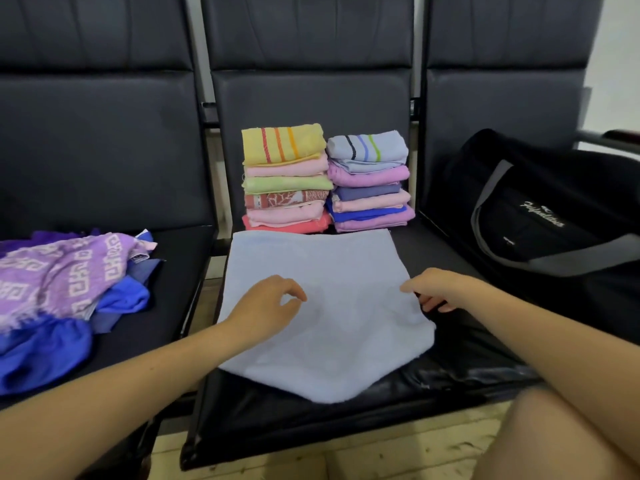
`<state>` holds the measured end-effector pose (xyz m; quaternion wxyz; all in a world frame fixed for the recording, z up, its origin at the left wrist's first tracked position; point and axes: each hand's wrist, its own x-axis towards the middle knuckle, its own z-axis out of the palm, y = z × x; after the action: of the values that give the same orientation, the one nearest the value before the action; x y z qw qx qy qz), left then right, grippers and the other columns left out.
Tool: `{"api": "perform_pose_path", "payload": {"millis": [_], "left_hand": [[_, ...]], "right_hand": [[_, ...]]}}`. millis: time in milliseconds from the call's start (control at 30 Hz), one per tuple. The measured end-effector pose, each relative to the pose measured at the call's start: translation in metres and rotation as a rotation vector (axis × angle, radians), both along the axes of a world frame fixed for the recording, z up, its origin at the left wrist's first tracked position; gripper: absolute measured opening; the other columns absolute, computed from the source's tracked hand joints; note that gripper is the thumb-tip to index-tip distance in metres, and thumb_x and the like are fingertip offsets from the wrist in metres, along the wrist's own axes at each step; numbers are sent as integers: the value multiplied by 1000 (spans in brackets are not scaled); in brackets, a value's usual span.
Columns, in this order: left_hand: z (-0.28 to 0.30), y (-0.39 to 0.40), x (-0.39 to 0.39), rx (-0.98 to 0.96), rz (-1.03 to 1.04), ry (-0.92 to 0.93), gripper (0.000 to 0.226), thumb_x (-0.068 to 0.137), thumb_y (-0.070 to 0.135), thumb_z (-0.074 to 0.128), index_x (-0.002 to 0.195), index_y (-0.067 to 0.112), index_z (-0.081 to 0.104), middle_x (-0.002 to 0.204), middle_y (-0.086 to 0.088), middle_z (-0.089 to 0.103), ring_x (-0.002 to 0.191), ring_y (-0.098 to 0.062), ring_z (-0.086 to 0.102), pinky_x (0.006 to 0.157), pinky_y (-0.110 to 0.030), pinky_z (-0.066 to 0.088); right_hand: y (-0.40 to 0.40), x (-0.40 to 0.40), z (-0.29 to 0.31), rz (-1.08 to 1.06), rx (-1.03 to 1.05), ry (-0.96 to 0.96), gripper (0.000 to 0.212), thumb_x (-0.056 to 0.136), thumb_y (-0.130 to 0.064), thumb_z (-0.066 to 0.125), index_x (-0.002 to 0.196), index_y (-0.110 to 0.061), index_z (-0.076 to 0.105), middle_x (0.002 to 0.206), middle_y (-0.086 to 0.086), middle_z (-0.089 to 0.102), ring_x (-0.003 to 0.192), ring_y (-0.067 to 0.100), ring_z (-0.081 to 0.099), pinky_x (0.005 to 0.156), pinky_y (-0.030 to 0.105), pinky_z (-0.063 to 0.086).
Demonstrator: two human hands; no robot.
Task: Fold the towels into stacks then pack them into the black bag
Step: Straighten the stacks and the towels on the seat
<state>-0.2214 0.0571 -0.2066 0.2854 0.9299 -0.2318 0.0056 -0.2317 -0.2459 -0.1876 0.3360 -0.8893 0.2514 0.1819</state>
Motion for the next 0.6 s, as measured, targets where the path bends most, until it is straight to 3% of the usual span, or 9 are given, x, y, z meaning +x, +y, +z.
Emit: {"api": "perform_pose_path", "payload": {"millis": [100,167,233,333,433,500,600], "left_hand": [[-1,2,-22,113,-106,40,12,94,26,54,99,33,62,111,8,58,108,-9,54,97,-24,41],[-3,6,-31,162,-121,66,13,94,30,52,103,32,62,114,8,58,109,-9,54,99,-26,40],[-5,13,-37,156,-114,84,12,94,36,52,103,35,59,114,8,58,107,-8,54,99,-27,41],[-12,24,-44,182,-151,107,18,92,49,52,106,38,56,114,11,56,108,-7,52,99,-27,41],[-16,28,-49,265,-196,99,37,84,67,46,111,42,52,120,15,51,112,-6,47,101,-25,37],[-11,28,-53,265,-197,119,64,64,89,35,109,46,49,120,19,49,112,-4,45,98,-23,35],[-3,24,-59,313,-224,127,88,47,96,32,118,46,49,123,22,45,115,-4,43,100,-24,33]], "right_hand": [[-2,-22,4,120,-121,127,22,88,-44,60,85,-24,51,80,-1,59,71,13,55,70,27,40],[-5,-30,1,136,-87,114,21,85,-42,65,84,-23,56,76,-2,56,67,14,51,64,26,35],[-8,-37,-1,107,101,31,19,83,-37,68,91,-20,65,82,-1,64,73,16,55,69,27,36],[-11,-48,-2,109,468,-118,22,84,-18,68,104,-8,70,106,5,73,97,21,65,89,28,46],[-18,-58,-2,217,631,-80,39,73,-12,76,106,2,62,112,9,65,103,17,61,88,24,51],[-23,-62,-2,257,550,-37,57,59,-21,81,107,-1,60,105,14,59,96,19,55,84,21,50],[-27,-68,3,271,328,-94,54,58,-28,80,98,5,69,96,17,61,84,17,55,81,24,49]]}}
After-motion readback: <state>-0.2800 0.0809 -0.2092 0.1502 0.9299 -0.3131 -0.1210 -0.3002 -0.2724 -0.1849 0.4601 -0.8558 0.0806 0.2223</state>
